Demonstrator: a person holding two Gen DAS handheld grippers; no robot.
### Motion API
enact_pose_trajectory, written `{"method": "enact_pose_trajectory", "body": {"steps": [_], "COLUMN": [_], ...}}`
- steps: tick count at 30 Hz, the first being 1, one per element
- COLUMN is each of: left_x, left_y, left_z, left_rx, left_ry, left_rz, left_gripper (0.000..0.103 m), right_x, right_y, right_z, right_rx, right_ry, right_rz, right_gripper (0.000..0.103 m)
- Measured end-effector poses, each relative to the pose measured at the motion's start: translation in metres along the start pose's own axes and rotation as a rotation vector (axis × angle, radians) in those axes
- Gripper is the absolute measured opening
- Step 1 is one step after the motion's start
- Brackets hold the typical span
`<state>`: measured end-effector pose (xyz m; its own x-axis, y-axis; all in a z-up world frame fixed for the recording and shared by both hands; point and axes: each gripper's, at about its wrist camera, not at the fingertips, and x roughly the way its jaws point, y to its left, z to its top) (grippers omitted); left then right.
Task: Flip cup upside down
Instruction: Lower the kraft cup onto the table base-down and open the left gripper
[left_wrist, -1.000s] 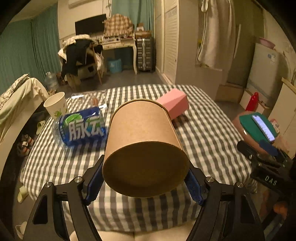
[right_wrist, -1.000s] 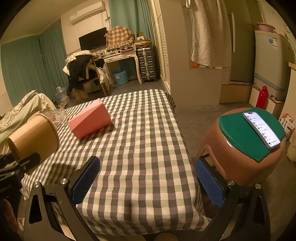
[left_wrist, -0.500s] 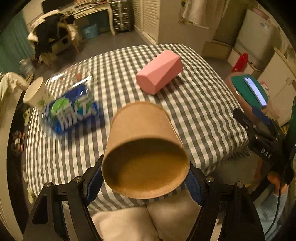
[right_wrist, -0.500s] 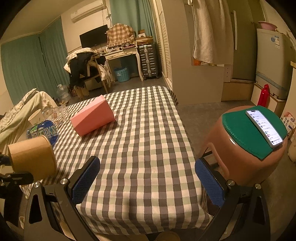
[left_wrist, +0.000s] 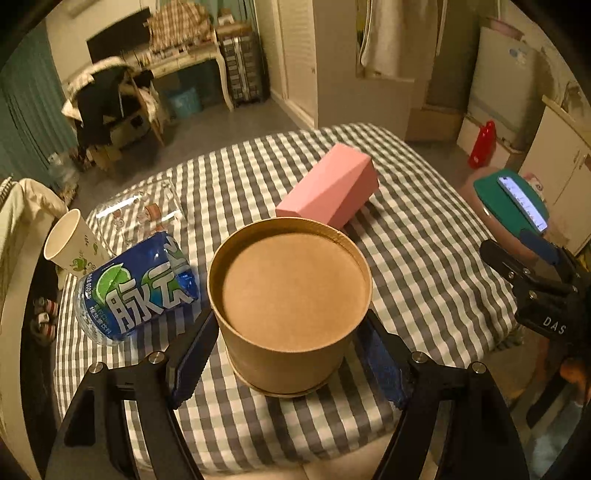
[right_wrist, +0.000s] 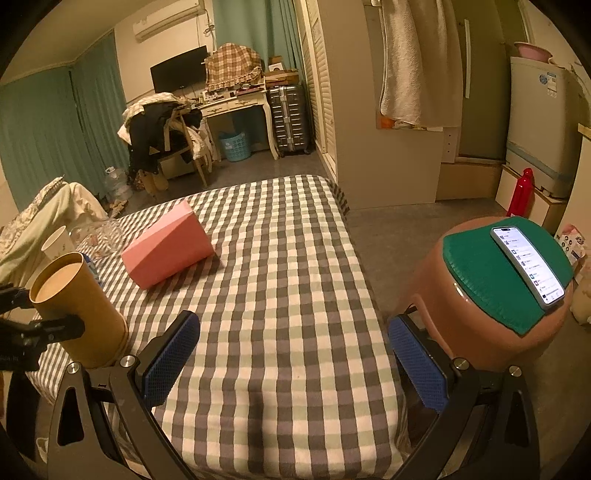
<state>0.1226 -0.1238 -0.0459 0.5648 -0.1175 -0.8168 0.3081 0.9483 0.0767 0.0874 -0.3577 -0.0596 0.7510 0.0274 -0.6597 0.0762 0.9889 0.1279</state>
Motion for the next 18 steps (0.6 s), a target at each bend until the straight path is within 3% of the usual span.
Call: {"method": "enact_pose_trajectory", "body": {"steps": [12, 18], "left_x": [-0.012, -0.025], "left_y": [-0.004, -0.002], "left_z": [-0.029, -0.027], "left_rx": [-0.054, -0.09], "left_ry": [-0.143, -0.2], "left_rz": [0.08, 0.05], "left_gripper": [0.08, 0.082], "right_x": [-0.018, -0.04], "right_y": [0.03, 0.045], "right_z": [0.007, 0.01], "right_rx": [-0.054, -0.093], "right_ry": [-0.04, -0.075], "right_rz": [-0.009, -0.007], "right_gripper": [0.103, 0.103]}}
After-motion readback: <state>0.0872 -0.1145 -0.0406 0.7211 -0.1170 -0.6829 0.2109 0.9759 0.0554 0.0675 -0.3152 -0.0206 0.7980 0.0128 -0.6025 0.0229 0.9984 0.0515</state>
